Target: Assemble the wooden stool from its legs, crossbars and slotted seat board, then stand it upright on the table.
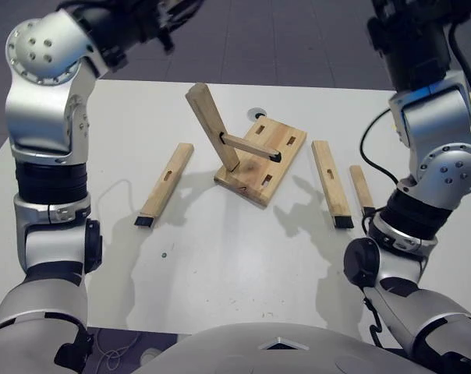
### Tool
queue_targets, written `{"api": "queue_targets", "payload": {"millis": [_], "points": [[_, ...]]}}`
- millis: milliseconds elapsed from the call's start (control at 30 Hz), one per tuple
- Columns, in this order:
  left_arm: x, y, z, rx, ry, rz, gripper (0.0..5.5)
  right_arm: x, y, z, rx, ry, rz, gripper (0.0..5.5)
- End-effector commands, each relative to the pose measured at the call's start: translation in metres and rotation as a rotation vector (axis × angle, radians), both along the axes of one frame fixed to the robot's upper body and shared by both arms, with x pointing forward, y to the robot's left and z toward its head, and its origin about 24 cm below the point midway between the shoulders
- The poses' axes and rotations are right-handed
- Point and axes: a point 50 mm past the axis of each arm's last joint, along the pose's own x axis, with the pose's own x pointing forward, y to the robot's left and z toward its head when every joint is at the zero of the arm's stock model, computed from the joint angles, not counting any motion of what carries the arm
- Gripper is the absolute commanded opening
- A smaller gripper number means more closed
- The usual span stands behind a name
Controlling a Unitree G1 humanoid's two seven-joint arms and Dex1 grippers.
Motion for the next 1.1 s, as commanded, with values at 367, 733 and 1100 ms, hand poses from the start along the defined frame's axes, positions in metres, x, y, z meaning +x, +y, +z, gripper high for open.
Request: {"api": "queue_targets", "payload": {"millis": [367, 733, 1100], "points": [[-0.008, -0.015, -0.027, 0.091, 0.078, -0.084, 2.05, -0.008, -0.004, 0.003, 0.183, 0.049, 0.034, 4.02], [-0.009, -0.015, -0.033, 0.121, 0.078, -0.071, 2.05, -0.011, -0.01, 0.0, 0.16, 0.058, 0.02, 2.34], [-0.012, -0.019, -0.035, 0.152, 0.049, -0.069, 2.05, -0.011, -0.005, -0.005, 0.176, 0.097, -0.003, 1.08]]}}
